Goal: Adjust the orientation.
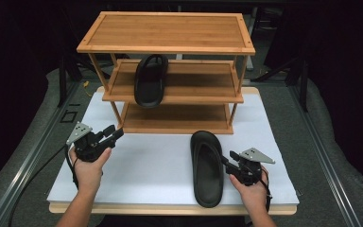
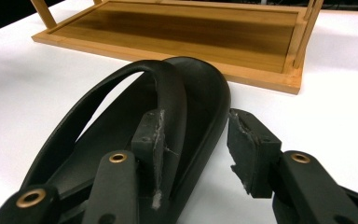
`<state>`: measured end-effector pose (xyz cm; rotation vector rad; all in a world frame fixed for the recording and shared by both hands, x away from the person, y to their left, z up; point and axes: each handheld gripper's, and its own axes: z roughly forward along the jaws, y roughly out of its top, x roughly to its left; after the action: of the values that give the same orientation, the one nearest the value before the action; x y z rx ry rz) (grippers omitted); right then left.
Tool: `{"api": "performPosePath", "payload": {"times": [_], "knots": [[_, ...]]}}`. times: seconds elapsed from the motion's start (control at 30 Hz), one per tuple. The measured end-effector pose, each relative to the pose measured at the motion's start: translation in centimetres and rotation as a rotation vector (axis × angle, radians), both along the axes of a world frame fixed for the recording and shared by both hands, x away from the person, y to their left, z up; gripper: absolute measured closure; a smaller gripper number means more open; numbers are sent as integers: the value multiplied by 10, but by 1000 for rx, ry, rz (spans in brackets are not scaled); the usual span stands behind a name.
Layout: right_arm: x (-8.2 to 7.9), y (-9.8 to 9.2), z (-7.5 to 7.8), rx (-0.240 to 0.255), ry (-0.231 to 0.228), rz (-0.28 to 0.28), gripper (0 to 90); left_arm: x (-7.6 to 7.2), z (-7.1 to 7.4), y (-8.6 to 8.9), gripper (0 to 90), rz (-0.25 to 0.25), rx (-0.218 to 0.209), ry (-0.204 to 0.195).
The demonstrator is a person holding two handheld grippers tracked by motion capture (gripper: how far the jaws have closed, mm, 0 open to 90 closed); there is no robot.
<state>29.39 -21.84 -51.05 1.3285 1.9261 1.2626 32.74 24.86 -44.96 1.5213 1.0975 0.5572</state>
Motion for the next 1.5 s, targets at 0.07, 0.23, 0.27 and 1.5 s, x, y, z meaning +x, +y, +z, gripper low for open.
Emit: {"api": "performPosePath", "payload": {"times": [0.07, 0.23, 0.27, 1.5], "knots": [[0, 1, -1, 4, 9, -1, 562, -1, -1, 2, 572, -2, 9, 5], [-1, 4, -2, -1, 14, 21, 565, -2, -1, 11, 570, 19, -11, 6], [0, 5, -3, 1, 25, 30, 569, -3, -1, 11, 570, 22, -7, 2], [13, 25, -18, 11, 122, 119, 677, -1, -6, 10, 566, 23, -7, 17]]}}
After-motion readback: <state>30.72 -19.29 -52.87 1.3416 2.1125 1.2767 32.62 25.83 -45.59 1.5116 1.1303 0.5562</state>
